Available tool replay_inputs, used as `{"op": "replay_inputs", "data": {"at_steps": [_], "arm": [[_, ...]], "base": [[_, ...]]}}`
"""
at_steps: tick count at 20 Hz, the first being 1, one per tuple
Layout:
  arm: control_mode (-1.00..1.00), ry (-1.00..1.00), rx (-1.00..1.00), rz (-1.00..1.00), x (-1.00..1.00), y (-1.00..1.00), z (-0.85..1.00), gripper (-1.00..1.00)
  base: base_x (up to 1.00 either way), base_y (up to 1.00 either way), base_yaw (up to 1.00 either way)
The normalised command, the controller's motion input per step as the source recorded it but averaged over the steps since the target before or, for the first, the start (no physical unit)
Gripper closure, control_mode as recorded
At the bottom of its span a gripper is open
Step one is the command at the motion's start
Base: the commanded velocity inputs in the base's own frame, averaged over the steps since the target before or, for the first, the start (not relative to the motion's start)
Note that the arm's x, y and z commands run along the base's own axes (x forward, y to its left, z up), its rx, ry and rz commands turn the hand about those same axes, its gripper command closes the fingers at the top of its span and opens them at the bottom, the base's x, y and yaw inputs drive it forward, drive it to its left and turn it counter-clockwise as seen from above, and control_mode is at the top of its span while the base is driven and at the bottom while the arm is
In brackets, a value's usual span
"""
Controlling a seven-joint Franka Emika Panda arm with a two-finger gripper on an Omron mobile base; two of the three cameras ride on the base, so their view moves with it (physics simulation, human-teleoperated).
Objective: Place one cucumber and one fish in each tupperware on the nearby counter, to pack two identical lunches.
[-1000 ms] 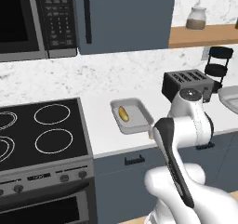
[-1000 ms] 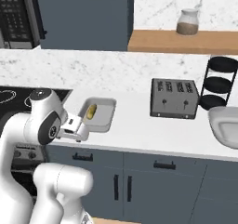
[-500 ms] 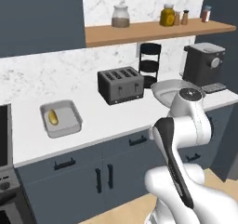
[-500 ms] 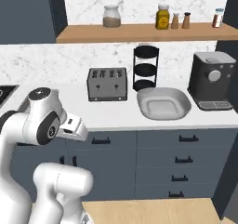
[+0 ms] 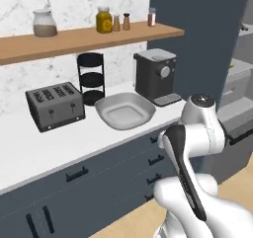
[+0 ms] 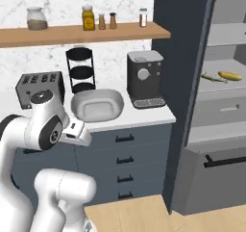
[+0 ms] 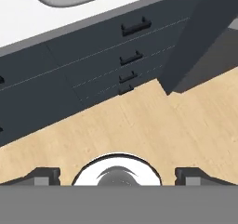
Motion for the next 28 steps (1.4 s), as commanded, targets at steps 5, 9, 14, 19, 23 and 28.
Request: {"op": "replay_inputs", "data": {"at_steps": [5, 9, 14, 19, 23, 28], "arm": [[1.00, 0.00, 0.00, 0.00, 0.00, 0.00, 0.00, -1.00], [1.00, 0.00, 0.00, 0.00, 0.00, 0.00, 0.00, -1.00], [1.00, 0.00, 0.00, 0.00, 0.00, 0.00, 0.00, -1.00], [1.00, 0.00, 0.00, 0.00, 0.00, 0.00, 0.00, -1.00], [1.00, 0.00, 0.00, 0.00, 0.00, 0.00, 0.00, -1.00], [1.00, 0.00, 0.00, 0.00, 0.00, 0.00, 0.00, -1.00]], "base": [[0.17, -1.00, -0.13], [0.30, -1.00, 0.05], [0.11, -1.00, 0.17], [0.04, -1.00, 0.36], [0.08, -0.92, 0.43], [0.19, -0.78, 0.42]]}}
